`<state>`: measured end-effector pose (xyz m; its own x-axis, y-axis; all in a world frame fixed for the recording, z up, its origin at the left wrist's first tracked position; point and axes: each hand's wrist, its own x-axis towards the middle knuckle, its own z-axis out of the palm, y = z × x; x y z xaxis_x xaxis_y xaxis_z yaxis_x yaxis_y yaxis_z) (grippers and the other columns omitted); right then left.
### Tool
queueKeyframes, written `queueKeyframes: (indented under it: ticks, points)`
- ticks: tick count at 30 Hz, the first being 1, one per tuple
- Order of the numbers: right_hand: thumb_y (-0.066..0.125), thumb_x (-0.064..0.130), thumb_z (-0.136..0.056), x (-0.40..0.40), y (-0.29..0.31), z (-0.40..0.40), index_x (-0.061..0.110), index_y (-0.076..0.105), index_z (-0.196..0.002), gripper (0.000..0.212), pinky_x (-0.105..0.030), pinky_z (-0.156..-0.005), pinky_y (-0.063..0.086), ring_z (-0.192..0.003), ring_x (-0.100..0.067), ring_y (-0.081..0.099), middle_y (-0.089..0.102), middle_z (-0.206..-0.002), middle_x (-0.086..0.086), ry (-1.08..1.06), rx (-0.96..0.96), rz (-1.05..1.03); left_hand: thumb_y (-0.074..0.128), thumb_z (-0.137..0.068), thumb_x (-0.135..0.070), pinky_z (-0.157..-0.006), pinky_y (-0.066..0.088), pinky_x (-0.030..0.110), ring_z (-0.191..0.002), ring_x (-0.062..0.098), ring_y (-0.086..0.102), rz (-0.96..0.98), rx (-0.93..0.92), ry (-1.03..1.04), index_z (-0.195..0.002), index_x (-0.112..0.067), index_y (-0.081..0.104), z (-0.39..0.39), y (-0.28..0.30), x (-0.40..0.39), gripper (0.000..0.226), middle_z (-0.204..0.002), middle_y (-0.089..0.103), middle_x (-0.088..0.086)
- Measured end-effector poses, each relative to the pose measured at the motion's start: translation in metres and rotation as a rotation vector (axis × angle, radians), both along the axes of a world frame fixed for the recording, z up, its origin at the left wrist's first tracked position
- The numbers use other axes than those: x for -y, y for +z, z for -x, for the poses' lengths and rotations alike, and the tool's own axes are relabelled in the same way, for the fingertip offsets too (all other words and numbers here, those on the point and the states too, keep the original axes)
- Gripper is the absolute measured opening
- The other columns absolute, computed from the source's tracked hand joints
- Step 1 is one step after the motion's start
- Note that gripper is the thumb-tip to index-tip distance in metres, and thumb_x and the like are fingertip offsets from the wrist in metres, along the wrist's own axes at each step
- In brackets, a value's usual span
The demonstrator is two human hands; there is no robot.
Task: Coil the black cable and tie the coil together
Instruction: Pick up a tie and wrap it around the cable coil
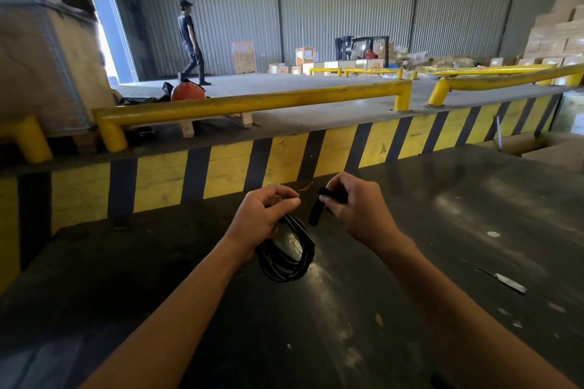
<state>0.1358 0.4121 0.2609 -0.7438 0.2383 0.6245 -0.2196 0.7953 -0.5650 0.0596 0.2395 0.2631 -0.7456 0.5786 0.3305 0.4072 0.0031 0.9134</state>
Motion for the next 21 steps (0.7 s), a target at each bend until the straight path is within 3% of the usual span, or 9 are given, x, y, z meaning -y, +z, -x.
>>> queueKeyframes:
  ticks: [6, 8, 13, 17, 21]
  points:
    - [0.069, 0.014, -0.082, 0.018, 0.0, 0.003, 0.016, 0.062, -0.084, 0.008, -0.009, -0.055, 0.043, -0.065, 0.001, 0.056, 0.061, -0.076, 0.007, 0.044, 0.003, -0.079, 0.057, -0.09, -0.01, -0.04, 0.038, 0.011, -0.045, 0.0, 0.052, -0.18, 0.027, -0.008, -0.099, -0.011, 0.065, -0.006, 0.004, -0.004, 0.013, -0.06, 0.061, -0.009]
    - [0.07, 0.017, -0.081, 0.022, 0.001, 0.003, 0.017, 0.063, -0.084, 0.007, -0.011, -0.058, 0.049, -0.067, -0.002, 0.061, 0.065, -0.077, 0.006, 0.096, 0.037, 0.043, 0.056, -0.09, -0.01, -0.043, 0.04, 0.009, -0.046, -0.001, 0.054, -0.186, -0.021, 0.029, -0.098, -0.012, 0.066, -0.007, 0.004, -0.005, 0.013, -0.057, 0.063, -0.013]
    - [0.056, 0.021, -0.092, 0.022, 0.009, -0.002, 0.012, 0.067, -0.099, 0.016, -0.02, -0.067, 0.054, -0.079, -0.012, 0.068, 0.071, -0.089, -0.005, 0.47, 0.382, 0.653, 0.054, -0.092, -0.013, -0.057, 0.049, 0.014, -0.064, 0.003, 0.065, -0.195, -0.151, 0.125, -0.089, -0.024, 0.069, -0.009, 0.003, -0.004, 0.019, -0.071, 0.07, -0.009]
    - [0.05, 0.027, -0.095, 0.025, 0.013, -0.008, 0.014, 0.067, -0.096, 0.022, -0.017, -0.064, 0.053, -0.075, -0.007, 0.068, 0.071, -0.082, 0.0, 0.526, 0.421, 0.688, 0.051, -0.094, -0.018, -0.06, 0.052, 0.014, -0.068, 0.007, 0.068, -0.187, -0.231, 0.09, -0.082, -0.028, 0.07, -0.012, 0.002, -0.004, 0.025, -0.074, 0.073, -0.008]
    - [0.053, 0.024, -0.094, 0.028, 0.017, -0.008, 0.008, 0.058, -0.112, 0.025, -0.02, -0.067, 0.053, -0.083, -0.012, 0.068, 0.069, -0.096, -0.006, 0.465, 0.371, 0.698, 0.051, -0.094, -0.028, -0.054, 0.049, 0.013, -0.06, 0.006, 0.066, -0.149, -0.155, 0.072, -0.073, -0.03, 0.072, -0.012, 0.004, -0.005, 0.03, -0.065, 0.071, -0.007]
